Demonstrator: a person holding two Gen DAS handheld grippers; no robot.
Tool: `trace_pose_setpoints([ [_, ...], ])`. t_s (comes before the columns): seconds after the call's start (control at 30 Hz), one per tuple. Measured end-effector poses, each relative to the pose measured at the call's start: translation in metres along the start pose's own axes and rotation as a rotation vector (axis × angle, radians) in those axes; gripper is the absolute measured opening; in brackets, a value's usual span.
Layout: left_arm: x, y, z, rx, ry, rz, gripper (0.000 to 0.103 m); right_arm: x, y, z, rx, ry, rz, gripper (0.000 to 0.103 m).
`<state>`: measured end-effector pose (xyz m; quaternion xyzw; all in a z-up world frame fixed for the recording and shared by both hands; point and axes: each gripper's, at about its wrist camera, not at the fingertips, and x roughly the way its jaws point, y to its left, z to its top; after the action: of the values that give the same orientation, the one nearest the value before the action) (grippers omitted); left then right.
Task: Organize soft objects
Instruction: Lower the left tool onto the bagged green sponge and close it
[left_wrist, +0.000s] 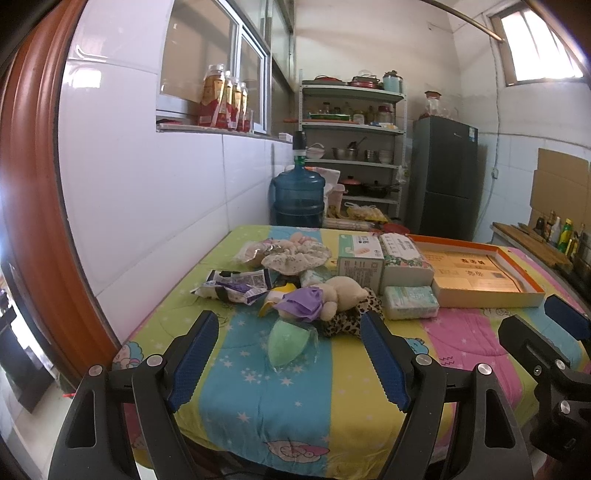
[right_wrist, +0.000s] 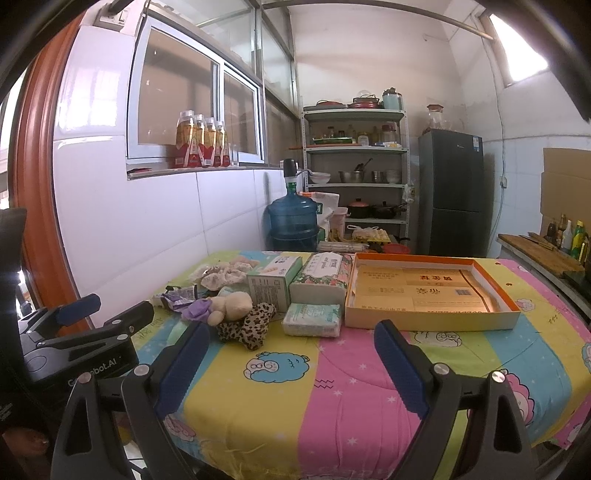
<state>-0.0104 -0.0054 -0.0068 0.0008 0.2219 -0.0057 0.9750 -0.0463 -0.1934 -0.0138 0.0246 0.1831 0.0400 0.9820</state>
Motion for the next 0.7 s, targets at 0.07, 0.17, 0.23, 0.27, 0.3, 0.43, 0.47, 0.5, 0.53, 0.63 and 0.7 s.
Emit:
trace_pose_setpoints([
  [0.07,0.001,0.001,0.000,-0.001,0.003,-0.002,0.080,0.000,-0.001,-0.001,0.004,0.004,0.002,0.091],
  [0.17,0.005,0.003,-0.003,-0.003,0.012,-0.007,0.080,0.004,-0.005,-0.005,0.011,0.018,0.004,0.091],
  [0.23,0.010,0.005,-0.005,-0.008,0.026,-0.014,0.080,0.009,-0.009,-0.008,0.019,0.035,0.009,0.091],
  [0.27,0.014,0.007,-0.007,-0.014,0.036,-0.020,0.080,0.013,-0.011,-0.010,0.028,0.049,0.016,0.091],
  [0.3,0.016,0.008,-0.009,-0.018,0.042,-0.023,0.080,0.016,-0.013,-0.012,0.032,0.058,0.019,0.091],
  [0.43,0.033,0.015,-0.015,-0.041,0.080,-0.040,0.080,0.033,-0.016,-0.020,0.047,0.106,0.025,0.091],
  [0.47,0.038,0.017,-0.018,-0.048,0.093,-0.043,0.080,0.039,-0.018,-0.023,0.051,0.124,0.027,0.091],
  [0.5,0.045,0.020,-0.020,-0.059,0.108,-0.048,0.080,0.043,-0.017,-0.024,0.052,0.133,0.027,0.091],
  [0.53,0.049,0.022,-0.021,-0.065,0.115,-0.050,0.080,0.048,-0.017,-0.025,0.052,0.144,0.028,0.091],
  [0.63,0.064,0.030,-0.026,-0.084,0.139,-0.054,0.080,0.063,-0.017,-0.030,0.048,0.169,0.020,0.091],
  [0.7,0.077,0.035,-0.029,-0.094,0.159,-0.054,0.080,0.073,-0.019,-0.033,0.051,0.183,0.018,0.091],
])
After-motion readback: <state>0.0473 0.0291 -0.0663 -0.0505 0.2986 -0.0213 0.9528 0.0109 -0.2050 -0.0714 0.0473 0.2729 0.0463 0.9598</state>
